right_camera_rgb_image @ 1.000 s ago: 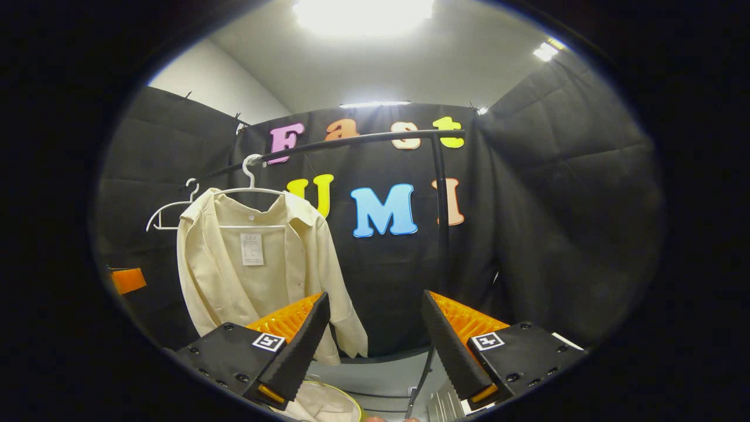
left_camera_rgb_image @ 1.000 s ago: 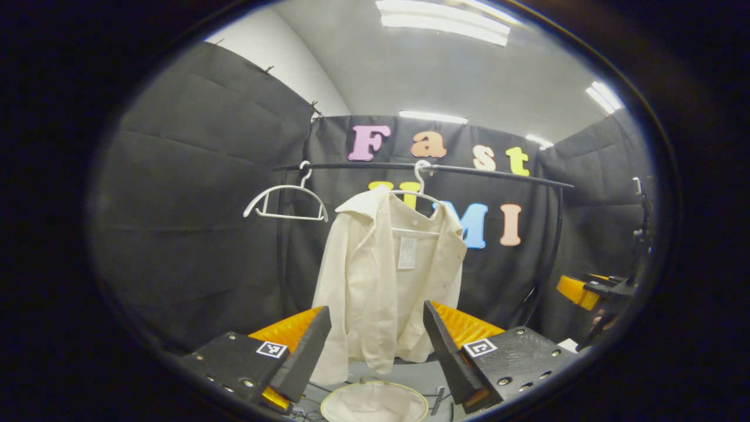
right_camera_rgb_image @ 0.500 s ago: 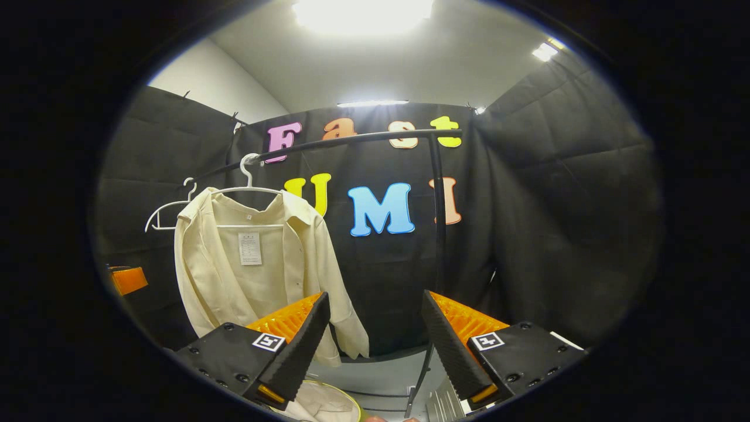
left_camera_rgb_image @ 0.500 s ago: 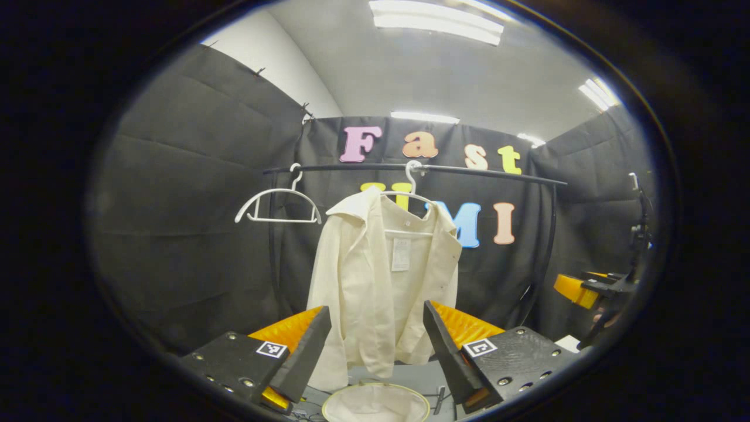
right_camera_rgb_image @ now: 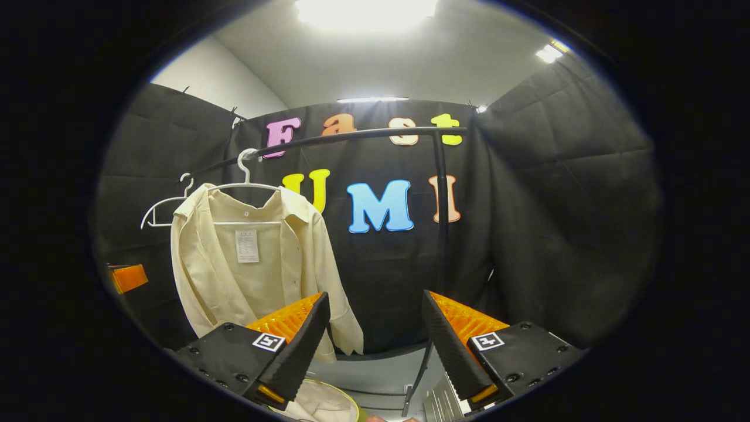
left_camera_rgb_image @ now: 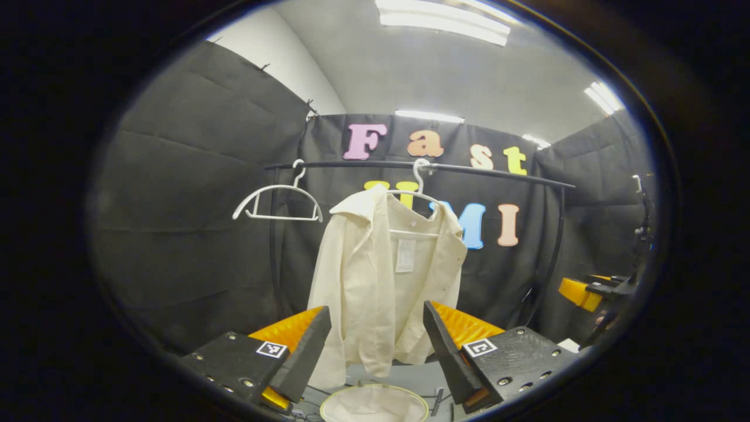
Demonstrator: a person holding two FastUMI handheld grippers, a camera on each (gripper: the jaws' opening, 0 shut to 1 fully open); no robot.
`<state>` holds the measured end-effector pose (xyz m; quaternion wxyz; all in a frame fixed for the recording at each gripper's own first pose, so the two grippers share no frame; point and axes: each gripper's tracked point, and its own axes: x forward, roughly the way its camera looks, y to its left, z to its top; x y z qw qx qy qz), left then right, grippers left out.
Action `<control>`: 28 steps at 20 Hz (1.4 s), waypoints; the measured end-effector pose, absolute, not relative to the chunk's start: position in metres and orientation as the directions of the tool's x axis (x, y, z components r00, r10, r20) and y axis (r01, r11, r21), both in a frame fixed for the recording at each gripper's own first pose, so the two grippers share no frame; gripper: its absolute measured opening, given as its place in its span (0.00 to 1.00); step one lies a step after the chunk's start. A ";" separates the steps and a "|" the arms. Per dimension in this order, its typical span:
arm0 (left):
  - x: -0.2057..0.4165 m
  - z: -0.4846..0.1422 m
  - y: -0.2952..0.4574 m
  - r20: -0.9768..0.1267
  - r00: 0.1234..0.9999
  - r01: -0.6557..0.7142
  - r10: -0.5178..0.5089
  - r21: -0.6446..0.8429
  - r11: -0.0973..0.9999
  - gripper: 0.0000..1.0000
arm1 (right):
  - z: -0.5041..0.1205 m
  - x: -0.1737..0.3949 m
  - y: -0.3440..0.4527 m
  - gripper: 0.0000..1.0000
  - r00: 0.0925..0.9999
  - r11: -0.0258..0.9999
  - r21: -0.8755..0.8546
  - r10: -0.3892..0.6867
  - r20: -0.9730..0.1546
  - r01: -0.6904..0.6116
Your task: Grasp the clothes on the hanger with both hands and then place them into the laundry hamper below.
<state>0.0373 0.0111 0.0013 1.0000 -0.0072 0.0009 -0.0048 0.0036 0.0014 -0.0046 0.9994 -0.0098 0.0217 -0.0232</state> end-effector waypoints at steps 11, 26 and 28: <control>0.121 0.012 0.014 -0.010 0.998 -0.057 0.057 -0.027 0.998 0.93 | -0.010 0.036 -0.008 0.99 0.992 0.995 -0.019 -0.095 -0.083 0.094; 0.228 0.023 0.015 -0.066 0.966 -0.252 0.249 -0.034 0.967 0.92 | -0.035 0.128 0.005 0.98 0.992 0.997 0.056 0.054 -0.117 -0.047; 0.233 0.022 0.017 -0.069 0.959 -0.279 0.276 -0.052 0.959 0.92 | -0.037 0.137 0.002 0.98 0.991 0.998 0.043 0.061 -0.122 -0.056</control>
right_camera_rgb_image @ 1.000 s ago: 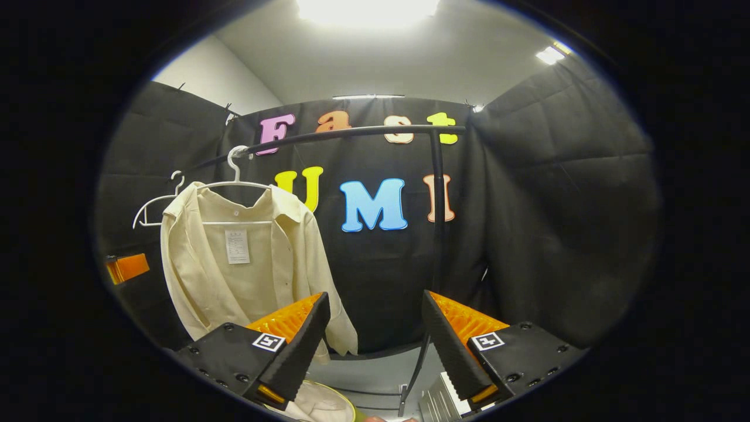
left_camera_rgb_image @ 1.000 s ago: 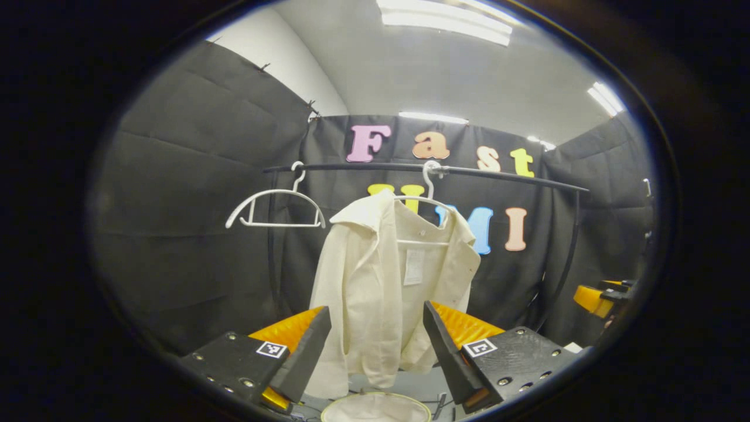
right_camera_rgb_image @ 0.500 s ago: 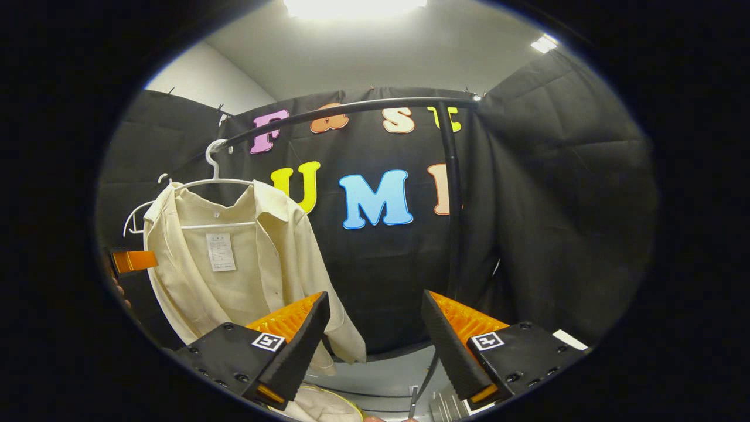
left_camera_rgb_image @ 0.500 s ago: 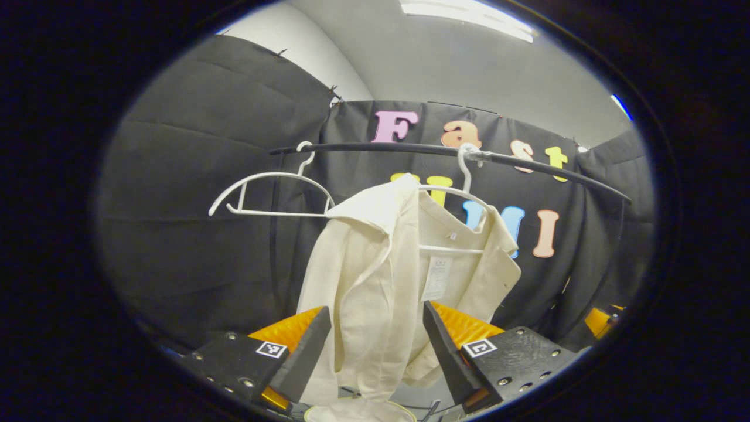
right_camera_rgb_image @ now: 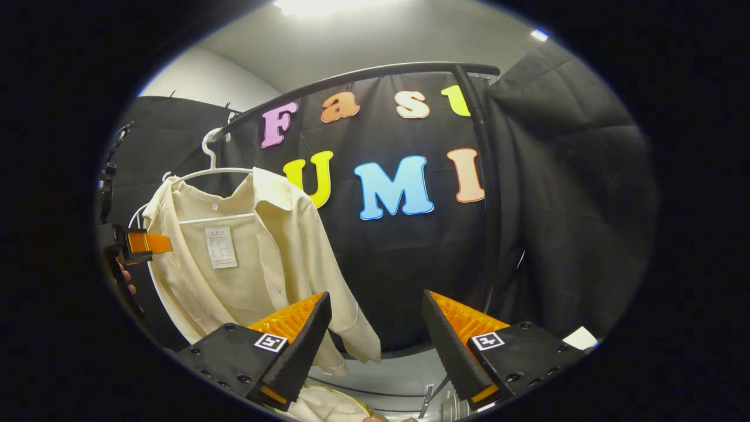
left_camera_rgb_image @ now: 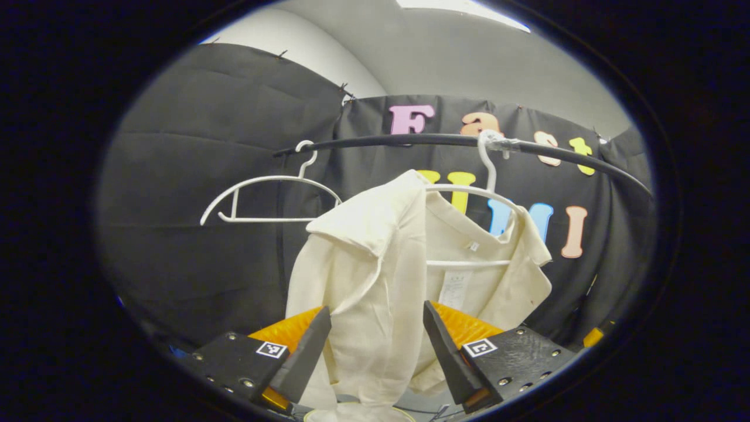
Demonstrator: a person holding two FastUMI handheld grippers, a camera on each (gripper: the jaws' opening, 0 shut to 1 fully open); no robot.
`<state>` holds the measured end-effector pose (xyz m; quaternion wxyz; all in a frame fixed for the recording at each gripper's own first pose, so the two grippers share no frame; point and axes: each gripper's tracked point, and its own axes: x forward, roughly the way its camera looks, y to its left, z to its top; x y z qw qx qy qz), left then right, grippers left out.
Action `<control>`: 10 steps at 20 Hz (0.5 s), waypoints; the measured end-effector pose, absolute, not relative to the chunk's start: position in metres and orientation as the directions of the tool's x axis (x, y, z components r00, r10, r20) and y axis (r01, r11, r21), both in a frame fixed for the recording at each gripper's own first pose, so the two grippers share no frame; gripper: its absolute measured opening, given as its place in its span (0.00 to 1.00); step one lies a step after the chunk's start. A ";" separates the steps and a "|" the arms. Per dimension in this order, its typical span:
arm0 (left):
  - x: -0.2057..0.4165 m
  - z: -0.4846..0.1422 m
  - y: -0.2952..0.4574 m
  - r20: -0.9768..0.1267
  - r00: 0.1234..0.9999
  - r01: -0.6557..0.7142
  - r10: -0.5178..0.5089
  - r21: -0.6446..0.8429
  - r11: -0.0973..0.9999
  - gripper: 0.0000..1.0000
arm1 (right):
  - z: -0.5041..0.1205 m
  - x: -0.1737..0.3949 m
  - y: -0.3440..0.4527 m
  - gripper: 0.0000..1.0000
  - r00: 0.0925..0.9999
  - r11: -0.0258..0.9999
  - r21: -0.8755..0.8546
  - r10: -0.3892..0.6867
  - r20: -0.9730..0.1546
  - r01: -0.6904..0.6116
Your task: Grasp the clothes on the hanger with both hands and then place them into the laundry hamper below.
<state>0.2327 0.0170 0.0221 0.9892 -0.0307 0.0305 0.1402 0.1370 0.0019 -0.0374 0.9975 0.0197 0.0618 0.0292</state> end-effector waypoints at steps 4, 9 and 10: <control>0.247 0.020 0.014 -0.068 0.954 -0.298 0.292 -0.100 0.949 0.93 | -0.050 0.151 0.002 0.98 0.985 0.995 0.062 0.092 -0.149 -0.084; 0.268 0.020 0.001 -0.055 0.953 -0.302 0.298 -0.071 0.951 0.93 | -0.053 0.171 0.000 0.98 0.980 0.991 0.065 0.128 -0.150 -0.119; 0.272 0.021 0.000 -0.045 0.950 -0.311 0.309 -0.062 0.948 0.93 | -0.054 0.175 0.001 0.98 0.980 0.990 0.065 0.132 -0.149 -0.124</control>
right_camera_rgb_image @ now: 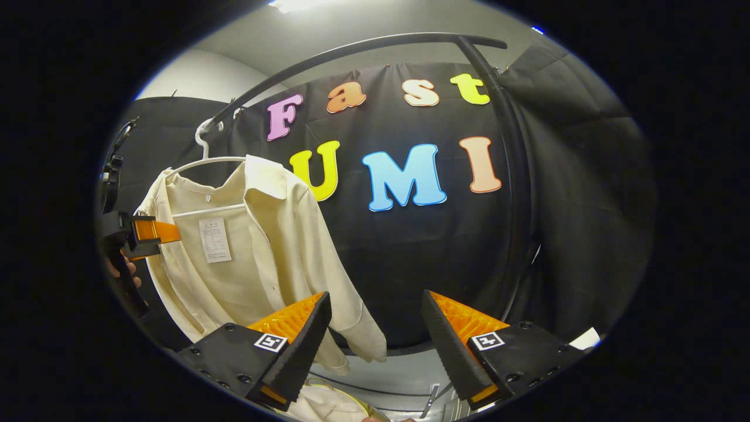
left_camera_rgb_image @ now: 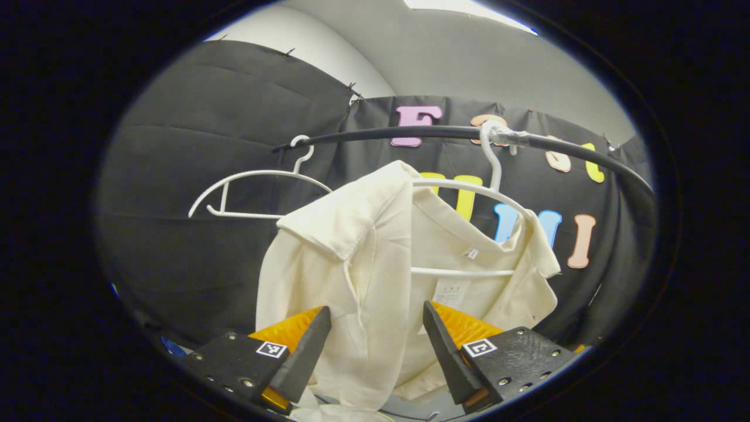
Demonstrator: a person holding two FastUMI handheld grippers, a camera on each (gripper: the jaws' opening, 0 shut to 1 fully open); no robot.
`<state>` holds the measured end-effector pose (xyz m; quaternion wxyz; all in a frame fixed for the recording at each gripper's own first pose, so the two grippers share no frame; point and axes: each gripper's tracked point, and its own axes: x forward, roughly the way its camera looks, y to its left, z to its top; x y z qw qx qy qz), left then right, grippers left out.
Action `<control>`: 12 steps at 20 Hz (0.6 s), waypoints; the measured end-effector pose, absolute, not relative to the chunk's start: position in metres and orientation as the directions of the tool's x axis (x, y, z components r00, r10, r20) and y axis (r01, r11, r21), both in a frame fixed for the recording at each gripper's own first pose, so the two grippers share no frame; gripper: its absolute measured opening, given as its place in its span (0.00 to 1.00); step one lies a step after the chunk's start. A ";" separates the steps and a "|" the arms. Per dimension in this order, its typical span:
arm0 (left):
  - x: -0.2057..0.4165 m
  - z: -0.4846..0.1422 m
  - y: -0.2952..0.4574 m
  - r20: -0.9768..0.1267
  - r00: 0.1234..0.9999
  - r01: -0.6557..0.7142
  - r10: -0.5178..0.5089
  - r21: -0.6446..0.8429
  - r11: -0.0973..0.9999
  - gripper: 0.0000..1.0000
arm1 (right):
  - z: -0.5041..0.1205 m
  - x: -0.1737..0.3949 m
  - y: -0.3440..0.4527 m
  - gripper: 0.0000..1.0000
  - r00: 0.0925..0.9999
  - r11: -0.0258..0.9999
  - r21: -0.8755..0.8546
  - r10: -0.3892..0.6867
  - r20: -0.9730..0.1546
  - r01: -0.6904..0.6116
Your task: Grasp the clothes on the hanger with both hands and then place them into the laundry hamper below.
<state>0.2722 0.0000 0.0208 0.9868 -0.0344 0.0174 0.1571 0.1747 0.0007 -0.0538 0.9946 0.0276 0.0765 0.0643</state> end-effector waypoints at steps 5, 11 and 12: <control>0.285 0.022 0.015 -0.022 0.916 -0.401 0.400 -0.012 0.916 0.92 | -0.058 0.188 0.004 0.98 0.974 0.986 0.080 0.160 -0.161 -0.148; 0.287 0.021 0.033 0.003 0.864 -0.502 0.504 0.104 0.859 0.93 | -0.060 0.210 0.017 0.98 0.968 0.979 0.065 0.202 -0.151 -0.194; 0.287 0.021 0.035 0.004 0.859 -0.509 0.512 0.108 0.854 0.93 | -0.063 0.212 0.020 0.98 0.965 0.977 0.067 0.212 -0.156 -0.204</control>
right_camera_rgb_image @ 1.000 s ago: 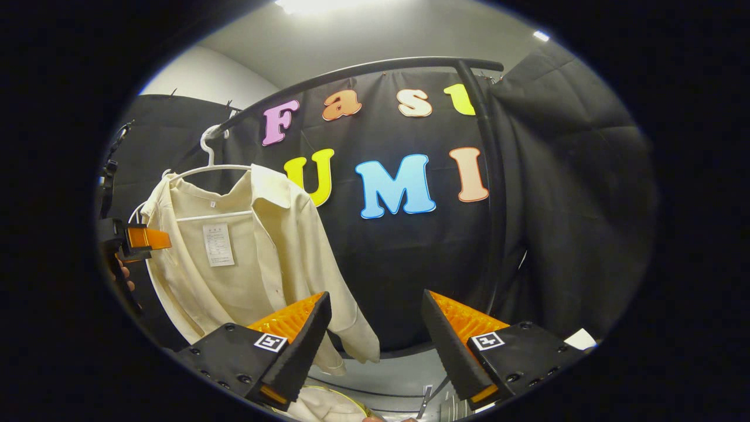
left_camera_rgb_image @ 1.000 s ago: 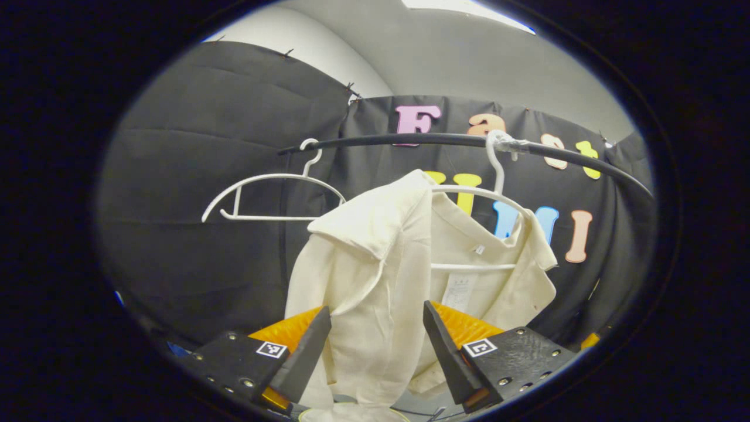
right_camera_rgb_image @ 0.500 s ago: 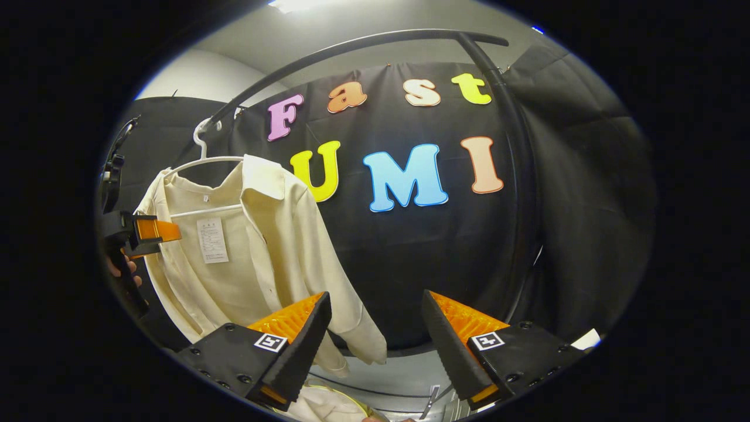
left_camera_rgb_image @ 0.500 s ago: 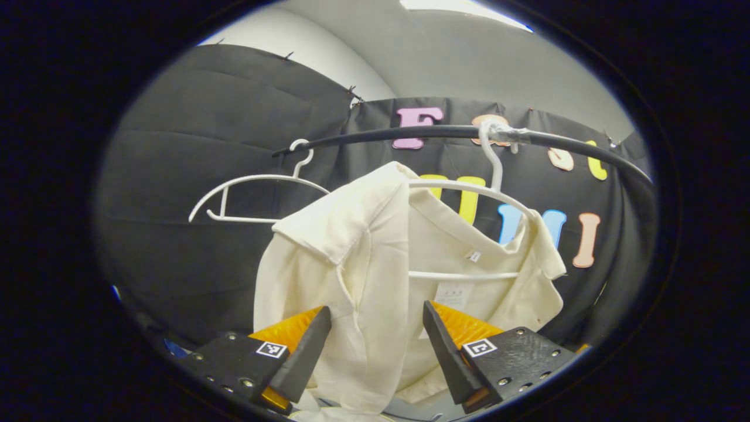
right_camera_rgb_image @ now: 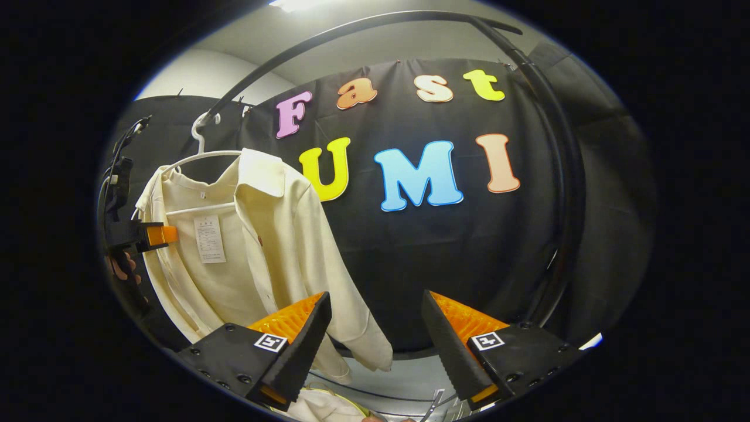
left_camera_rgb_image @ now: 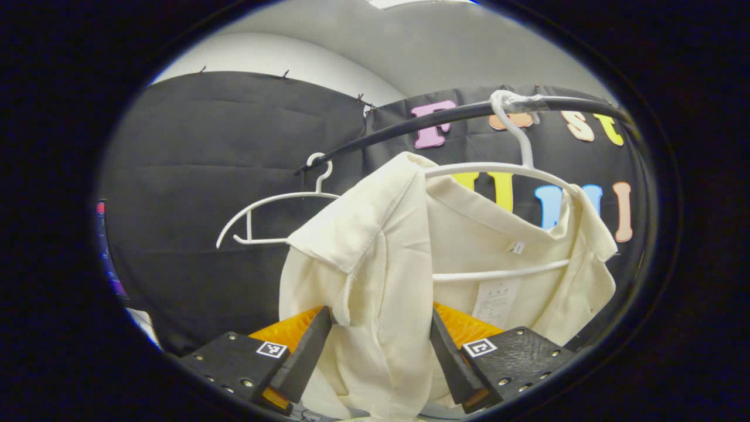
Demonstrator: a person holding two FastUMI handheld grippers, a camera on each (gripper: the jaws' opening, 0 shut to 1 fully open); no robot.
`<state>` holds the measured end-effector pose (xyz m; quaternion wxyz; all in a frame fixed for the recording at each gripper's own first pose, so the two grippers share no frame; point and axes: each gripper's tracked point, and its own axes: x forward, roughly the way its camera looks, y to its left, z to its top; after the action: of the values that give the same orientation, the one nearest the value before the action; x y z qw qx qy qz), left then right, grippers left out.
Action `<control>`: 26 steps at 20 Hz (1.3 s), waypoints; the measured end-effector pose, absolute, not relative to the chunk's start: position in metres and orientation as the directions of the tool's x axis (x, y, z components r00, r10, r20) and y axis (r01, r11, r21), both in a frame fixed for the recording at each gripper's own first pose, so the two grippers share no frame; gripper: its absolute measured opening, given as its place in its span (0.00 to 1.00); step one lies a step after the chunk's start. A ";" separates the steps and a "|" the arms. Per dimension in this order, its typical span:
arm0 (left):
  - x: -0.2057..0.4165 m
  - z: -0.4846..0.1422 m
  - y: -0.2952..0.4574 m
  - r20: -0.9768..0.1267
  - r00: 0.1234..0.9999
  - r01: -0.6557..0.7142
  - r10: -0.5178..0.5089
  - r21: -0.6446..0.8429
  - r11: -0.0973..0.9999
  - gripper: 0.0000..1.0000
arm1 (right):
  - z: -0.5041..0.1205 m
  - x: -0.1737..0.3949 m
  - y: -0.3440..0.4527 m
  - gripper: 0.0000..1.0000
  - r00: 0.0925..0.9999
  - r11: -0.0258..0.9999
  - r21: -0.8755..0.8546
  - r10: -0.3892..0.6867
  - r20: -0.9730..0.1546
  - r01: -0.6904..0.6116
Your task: Grasp the clothes on the hanger with both hands and then place them into the laundry hamper below.
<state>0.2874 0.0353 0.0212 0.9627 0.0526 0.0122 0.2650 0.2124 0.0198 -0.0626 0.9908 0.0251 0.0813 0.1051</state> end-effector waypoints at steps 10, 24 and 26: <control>0.283 0.024 0.044 0.017 0.869 -0.494 0.494 0.050 0.868 0.15 | -0.079 0.222 0.069 0.98 0.913 0.931 0.045 0.364 -0.183 -0.362; 0.254 0.043 0.042 0.021 0.918 -0.397 0.397 0.042 0.917 0.01 | -0.064 0.188 0.135 0.98 0.823 0.842 0.158 0.538 -0.183 -0.516; 0.245 0.054 0.046 0.037 0.925 -0.380 0.378 0.051 0.924 0.01 | -0.054 0.179 0.148 0.98 0.823 0.837 0.147 0.546 -0.160 -0.527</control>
<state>0.2450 0.0458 0.0542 0.9807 0.0287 -0.0132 0.1931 0.1786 0.1478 -0.0543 0.9534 0.0480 0.0981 0.2813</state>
